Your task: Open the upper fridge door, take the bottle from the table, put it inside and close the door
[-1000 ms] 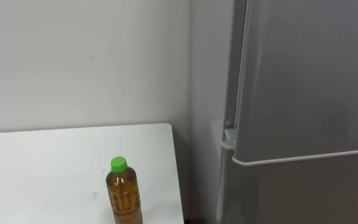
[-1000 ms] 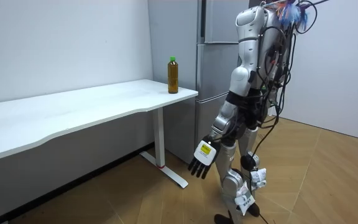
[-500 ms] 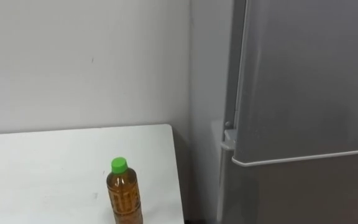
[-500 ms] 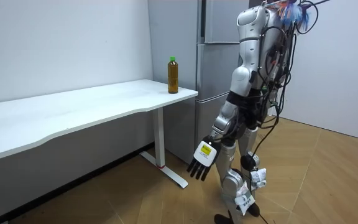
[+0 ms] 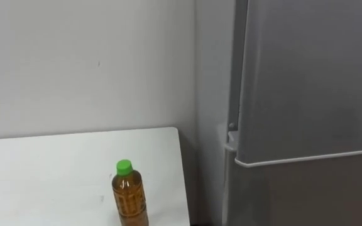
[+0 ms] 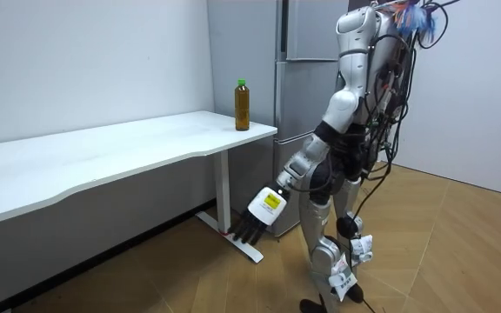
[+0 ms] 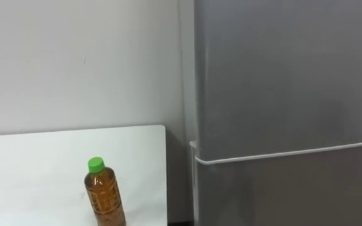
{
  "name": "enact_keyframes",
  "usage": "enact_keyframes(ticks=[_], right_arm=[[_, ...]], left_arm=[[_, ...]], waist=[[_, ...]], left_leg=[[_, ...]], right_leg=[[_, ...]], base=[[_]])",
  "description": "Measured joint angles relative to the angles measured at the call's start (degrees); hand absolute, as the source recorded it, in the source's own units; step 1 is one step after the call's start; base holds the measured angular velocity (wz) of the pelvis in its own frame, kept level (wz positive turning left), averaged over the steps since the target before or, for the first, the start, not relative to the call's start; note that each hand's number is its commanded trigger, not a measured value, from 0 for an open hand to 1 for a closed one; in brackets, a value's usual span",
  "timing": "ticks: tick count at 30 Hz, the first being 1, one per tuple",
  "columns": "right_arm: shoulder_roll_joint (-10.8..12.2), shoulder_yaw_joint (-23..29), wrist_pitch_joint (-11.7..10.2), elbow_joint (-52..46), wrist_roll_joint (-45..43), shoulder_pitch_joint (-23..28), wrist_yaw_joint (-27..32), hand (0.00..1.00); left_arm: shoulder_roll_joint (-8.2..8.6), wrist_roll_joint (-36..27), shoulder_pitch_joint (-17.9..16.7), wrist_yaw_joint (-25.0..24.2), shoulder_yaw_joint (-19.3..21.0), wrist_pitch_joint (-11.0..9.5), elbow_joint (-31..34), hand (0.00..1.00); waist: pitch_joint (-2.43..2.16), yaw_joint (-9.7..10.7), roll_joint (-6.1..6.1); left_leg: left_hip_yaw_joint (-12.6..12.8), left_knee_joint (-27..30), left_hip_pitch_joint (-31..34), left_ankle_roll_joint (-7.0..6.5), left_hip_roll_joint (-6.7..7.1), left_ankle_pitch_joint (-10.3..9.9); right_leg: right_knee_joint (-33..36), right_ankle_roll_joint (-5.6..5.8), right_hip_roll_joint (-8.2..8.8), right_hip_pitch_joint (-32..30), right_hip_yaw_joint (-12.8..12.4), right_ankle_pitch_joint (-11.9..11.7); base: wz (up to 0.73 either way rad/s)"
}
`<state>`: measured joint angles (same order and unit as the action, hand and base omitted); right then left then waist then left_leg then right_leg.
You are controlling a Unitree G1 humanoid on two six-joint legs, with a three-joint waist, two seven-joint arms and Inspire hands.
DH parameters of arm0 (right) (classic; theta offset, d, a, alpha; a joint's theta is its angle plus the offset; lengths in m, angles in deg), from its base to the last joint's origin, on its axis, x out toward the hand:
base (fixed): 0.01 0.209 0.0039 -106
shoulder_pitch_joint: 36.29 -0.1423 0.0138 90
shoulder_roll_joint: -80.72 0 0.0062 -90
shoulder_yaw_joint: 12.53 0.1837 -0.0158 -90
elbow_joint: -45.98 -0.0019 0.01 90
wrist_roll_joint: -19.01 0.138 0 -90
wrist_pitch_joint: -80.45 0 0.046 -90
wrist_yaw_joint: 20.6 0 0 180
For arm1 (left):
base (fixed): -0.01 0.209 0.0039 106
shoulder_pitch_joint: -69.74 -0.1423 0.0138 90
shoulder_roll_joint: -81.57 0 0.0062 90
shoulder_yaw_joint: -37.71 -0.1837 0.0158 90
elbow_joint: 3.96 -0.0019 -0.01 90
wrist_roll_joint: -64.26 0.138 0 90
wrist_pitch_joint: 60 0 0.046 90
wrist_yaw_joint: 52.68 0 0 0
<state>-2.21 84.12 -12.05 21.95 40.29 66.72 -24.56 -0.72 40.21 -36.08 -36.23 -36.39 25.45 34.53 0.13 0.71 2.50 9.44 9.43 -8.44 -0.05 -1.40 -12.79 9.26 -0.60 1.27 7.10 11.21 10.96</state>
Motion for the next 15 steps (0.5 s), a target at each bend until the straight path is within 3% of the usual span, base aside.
enact_keyframes(ticks=[10, 15], right_arm=[[-0.25, 1.38, -1.22, -1.98, -2.86, 0.8, -1.05, 0.0], [-0.23, 1.62, -1.53, -2.47, -2.86, 1.82, -1.14, 0.0]], left_arm=[[0.05, -5.76, 0.12, 6.32, -0.26, -3.31, 12.36, 0.0], [0.05, -8.24, 0.0, 8.61, 0.31, -4.14, 22.4, 0.0]], waist=[[-0.07, -0.79, 0.57], [-0.24, -1.23, 0.85]], left_leg=[[-0.2, 0.04, 0.06, -0.09, 0.03, -0.17], [-0.27, 0.05, -0.03, -0.08, 0.03, -0.14]], right_leg=[[0.47, -0.01, -0.23, -0.23, 0.0, 0.18], [0.71, -0.02, 0.09, -0.24, -0.01, 0.18]], base=[[0.0], [0.0]])
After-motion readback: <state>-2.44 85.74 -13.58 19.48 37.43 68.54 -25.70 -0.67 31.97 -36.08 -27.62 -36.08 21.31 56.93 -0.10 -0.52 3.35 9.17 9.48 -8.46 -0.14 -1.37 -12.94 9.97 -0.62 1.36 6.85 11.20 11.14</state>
